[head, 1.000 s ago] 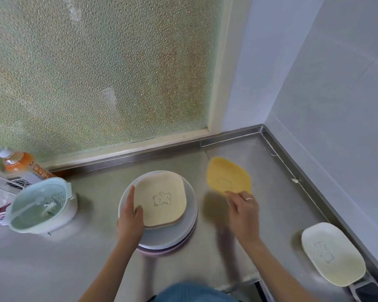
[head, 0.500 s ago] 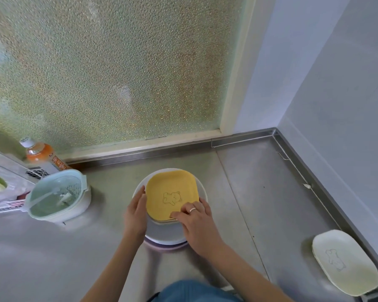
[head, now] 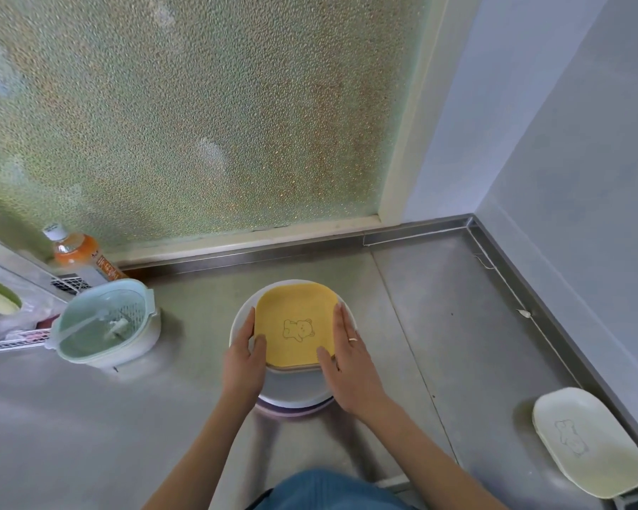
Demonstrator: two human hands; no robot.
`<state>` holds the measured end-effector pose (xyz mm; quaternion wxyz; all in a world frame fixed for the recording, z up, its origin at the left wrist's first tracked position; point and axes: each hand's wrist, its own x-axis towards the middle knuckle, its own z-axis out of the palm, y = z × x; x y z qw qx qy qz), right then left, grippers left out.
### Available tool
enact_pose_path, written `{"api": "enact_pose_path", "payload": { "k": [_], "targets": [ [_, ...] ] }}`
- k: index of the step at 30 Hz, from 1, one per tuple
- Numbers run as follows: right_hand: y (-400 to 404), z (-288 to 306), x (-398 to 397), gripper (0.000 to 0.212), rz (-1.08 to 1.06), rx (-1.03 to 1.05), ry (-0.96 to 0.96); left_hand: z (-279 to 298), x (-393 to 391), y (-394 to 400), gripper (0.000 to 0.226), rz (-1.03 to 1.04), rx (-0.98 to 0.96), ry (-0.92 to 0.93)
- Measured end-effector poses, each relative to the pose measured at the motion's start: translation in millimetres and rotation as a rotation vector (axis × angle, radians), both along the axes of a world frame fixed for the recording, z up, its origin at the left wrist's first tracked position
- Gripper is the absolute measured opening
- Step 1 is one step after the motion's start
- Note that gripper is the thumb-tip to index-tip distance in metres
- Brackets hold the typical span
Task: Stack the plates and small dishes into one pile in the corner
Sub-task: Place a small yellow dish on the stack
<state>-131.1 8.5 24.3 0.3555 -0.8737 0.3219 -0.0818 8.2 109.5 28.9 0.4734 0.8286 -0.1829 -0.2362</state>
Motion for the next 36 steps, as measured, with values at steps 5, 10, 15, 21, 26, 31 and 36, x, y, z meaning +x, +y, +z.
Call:
{"api": "enact_pose_path", "payload": {
  "k": [5, 10, 15, 21, 26, 31, 36],
  "targets": [
    [-5.2, 3.0, 3.8, 0.072, -0.038, -0.156, 0.036, -0.5, 0.9, -0.5, 0.052, -0.003, 0.009, -0.001],
    [-7.1, -0.5, -0.3, 0.068, -0.032, -0.150, -0.009, -0.1, -2.0, -1.8, 0.051, -0.010, 0.036, -0.038],
    [2.6, -12.0, -8.9, 0.067, -0.050, -0.111, -0.008, 0.7, -0.3, -5.1, 0.050, -0.042, 0.026, -0.047],
    [-2.4, -4.4, -24.1, 0.059, -0.093, 0.059, -0.115, 3.6, -0.8, -2.0, 0.044, -0.038, -0.089, 0.061],
    [-29.2, -25.6, -81.5, 0.057, -0.586, -0.015, -0.184, -9.7, 8.0, 10.1, 0.042, 0.104, -0.192, 0.181],
    [-53.6, -45.8, -160.4, 0.060, -0.931, -0.212, 0.304, -11.3, 0.8, 7.1, 0.040, 0.069, -0.167, 0.129],
    [-48.3, -55.7, -194.0, 0.061, -1.020, -0.023, 0.546, -9.4, -8.8, 3.6, 0.039, 0.089, -0.157, 0.075]
  ]
}}
